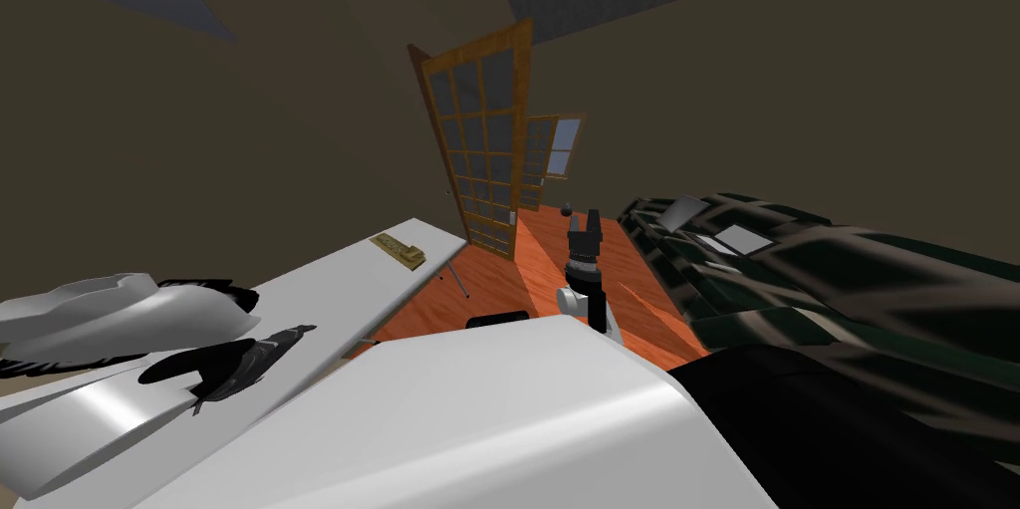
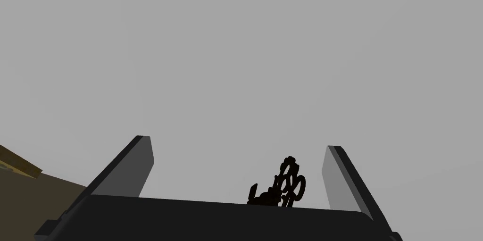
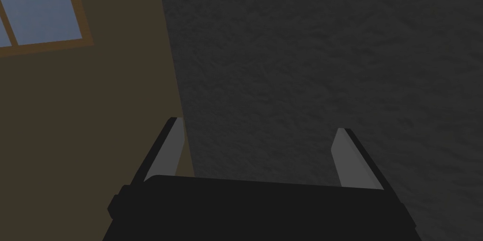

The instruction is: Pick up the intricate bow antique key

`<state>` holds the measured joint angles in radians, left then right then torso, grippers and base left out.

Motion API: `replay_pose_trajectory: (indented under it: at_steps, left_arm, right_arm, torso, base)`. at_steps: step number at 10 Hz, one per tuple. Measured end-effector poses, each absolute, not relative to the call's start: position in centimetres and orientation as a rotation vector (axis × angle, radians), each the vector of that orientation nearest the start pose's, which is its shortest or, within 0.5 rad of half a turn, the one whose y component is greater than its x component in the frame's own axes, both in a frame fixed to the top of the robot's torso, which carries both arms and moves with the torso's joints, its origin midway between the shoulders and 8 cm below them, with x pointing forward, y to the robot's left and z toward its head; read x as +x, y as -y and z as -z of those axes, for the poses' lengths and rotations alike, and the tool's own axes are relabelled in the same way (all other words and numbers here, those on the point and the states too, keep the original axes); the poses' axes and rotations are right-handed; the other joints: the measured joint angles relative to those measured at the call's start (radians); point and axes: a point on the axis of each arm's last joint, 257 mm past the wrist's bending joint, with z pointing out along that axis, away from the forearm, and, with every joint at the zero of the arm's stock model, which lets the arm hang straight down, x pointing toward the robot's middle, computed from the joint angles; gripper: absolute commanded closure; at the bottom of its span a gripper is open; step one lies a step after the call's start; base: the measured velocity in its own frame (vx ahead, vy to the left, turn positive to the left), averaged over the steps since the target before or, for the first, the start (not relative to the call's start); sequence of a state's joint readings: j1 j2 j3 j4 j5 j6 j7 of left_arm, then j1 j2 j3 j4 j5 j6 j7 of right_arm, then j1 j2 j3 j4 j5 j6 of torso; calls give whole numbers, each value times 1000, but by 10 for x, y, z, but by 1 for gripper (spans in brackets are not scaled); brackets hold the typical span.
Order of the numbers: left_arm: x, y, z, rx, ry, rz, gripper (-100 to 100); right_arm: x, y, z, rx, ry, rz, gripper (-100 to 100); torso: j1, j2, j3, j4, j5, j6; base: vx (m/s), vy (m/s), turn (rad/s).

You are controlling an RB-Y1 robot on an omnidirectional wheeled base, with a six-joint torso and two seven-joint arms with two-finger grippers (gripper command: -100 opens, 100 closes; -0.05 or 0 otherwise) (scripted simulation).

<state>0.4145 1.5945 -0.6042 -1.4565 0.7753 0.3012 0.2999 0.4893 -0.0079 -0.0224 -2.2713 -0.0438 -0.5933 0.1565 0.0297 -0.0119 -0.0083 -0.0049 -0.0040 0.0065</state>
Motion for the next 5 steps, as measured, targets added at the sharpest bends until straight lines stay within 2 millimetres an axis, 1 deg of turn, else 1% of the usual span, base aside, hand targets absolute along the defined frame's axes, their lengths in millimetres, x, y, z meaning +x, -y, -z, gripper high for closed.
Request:
replay_pose_trajectory:
  at_steps: [2,5]
  left_arm:
    - [180,-688,363,-1605,-2102,-213,-100]
    - [180,-688,363,-1605,-2102,-213,-100]
  right_arm:
    - [327,288,-42,547,-559,-1183,0]
    - [327,288,-42,547,-558,-1183,0]
  torso:
    - [1,0,0,0,0,0]
    - [-1,1,0,0,0,0]
  base:
    - [5,18,-6]
    - [2,-4,-11]
